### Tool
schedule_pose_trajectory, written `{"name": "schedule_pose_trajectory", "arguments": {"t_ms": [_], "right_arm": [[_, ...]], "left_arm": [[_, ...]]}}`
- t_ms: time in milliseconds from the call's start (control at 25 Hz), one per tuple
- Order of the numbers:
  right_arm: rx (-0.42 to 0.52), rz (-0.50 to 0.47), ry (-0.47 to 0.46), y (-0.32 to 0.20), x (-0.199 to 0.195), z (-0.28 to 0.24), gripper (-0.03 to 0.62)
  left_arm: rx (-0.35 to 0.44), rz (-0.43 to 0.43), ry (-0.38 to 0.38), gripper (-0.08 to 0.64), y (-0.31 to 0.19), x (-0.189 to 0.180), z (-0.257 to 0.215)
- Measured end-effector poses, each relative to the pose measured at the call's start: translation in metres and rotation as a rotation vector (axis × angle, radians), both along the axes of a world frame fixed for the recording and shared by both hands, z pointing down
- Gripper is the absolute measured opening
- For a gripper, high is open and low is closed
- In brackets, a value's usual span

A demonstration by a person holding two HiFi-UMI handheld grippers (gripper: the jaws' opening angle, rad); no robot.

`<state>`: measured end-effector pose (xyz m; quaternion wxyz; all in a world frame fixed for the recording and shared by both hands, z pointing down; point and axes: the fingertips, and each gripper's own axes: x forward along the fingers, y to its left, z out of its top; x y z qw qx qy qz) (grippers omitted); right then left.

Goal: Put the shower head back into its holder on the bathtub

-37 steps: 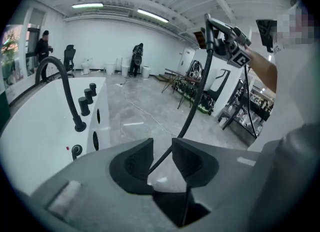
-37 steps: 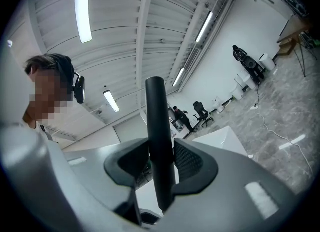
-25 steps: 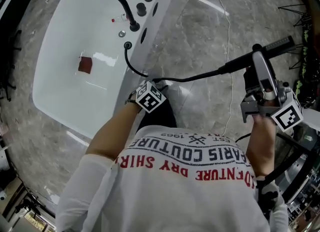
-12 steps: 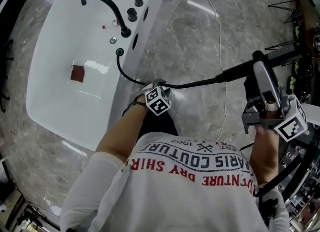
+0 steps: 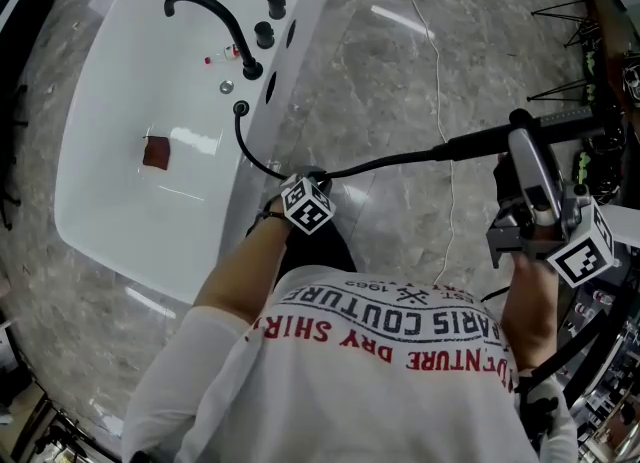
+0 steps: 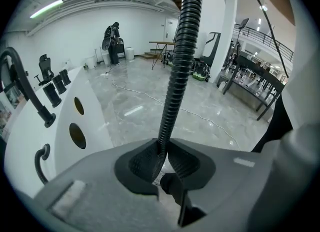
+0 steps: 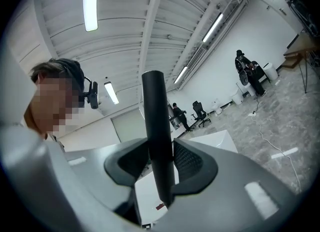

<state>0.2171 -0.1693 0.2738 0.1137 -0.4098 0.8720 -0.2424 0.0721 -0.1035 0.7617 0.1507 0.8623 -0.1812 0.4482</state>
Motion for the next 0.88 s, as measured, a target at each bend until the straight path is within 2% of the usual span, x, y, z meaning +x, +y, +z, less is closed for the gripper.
{"name": "schedule_pose_trajectory", "arguments": {"t_ms": [200, 320, 560, 880], "right_arm": [[-0.018, 0.013, -0.052, -0.008, 0.003, 0.004, 0.146], [-0.017, 0.014, -0.053, -0.012, 0.000, 0.006, 0.144], [-0.027, 0.006, -0.023, -0.003, -0.003, 0.005, 0.141], [-0.010, 0.000, -0.012, -0.010, -0.011, -0.003, 0.141]], "left_arm": [[-0.038, -0.058, 0.013, 0.066, -0.002, -0.021, -0.011], [-0.047, -0.102, 0.038, 0.066, -0.004, -0.033, -0.021], [-0.021, -0.204, 0.096, 0.066, -0.003, -0.055, -0.060], [0.054, -0.257, 0.121, 0.066, -0.026, -0.079, -0.105]]}}
